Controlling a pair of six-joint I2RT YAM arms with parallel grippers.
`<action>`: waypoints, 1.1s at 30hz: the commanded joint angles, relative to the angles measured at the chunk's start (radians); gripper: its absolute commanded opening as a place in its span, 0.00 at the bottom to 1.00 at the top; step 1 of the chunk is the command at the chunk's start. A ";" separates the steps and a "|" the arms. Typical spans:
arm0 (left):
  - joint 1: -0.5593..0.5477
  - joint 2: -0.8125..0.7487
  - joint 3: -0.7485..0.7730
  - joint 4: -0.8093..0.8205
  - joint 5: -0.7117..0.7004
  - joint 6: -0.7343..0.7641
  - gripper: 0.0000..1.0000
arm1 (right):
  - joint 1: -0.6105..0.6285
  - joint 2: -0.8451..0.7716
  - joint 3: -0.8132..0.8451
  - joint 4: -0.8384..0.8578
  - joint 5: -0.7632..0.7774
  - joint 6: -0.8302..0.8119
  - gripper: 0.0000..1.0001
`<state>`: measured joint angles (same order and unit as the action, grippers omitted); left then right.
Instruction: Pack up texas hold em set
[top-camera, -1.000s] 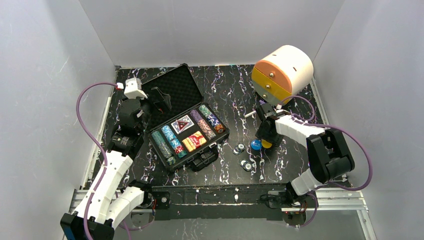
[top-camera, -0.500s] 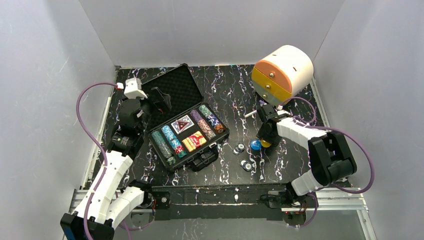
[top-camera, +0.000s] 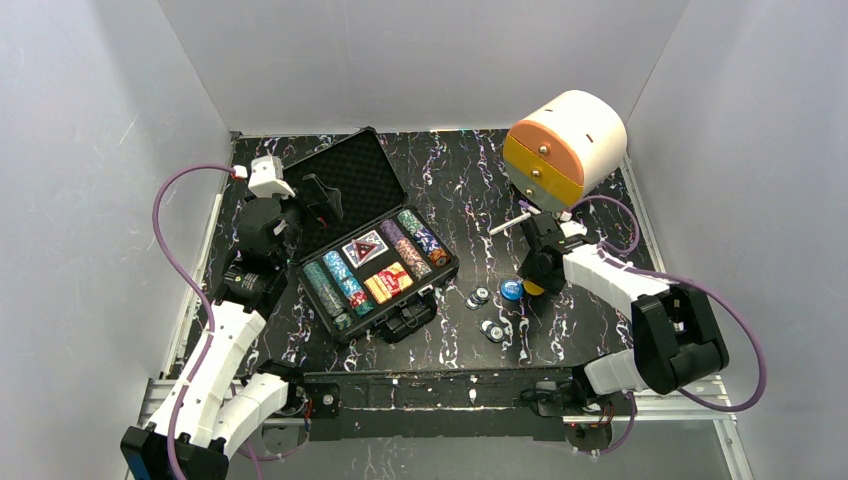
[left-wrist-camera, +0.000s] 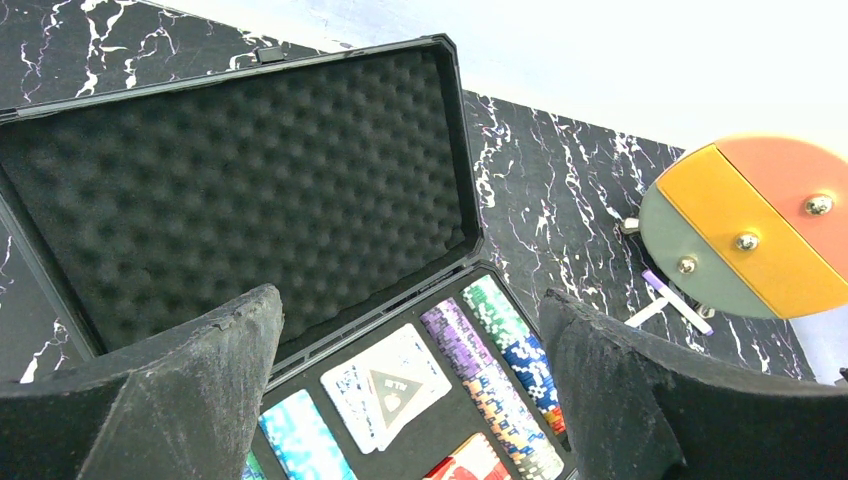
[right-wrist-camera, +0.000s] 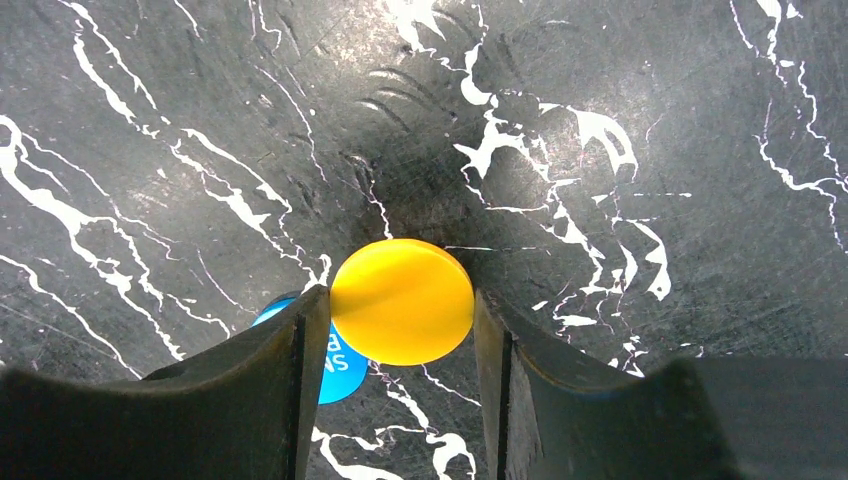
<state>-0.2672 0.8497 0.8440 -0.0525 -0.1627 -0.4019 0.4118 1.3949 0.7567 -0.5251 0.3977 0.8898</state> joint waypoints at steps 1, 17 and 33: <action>0.005 -0.001 -0.008 0.016 0.015 0.000 0.98 | -0.004 -0.046 0.024 -0.009 0.022 -0.022 0.53; -0.072 0.174 0.002 0.079 0.307 -0.065 0.94 | -0.004 -0.146 0.007 0.103 -0.230 0.011 0.53; -0.638 0.442 -0.147 0.369 0.212 -0.305 0.96 | -0.005 -0.251 -0.086 0.278 -0.637 0.088 0.53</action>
<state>-0.8333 1.2400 0.7296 0.1928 0.0902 -0.6350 0.4118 1.1805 0.6762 -0.3134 -0.1349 0.9485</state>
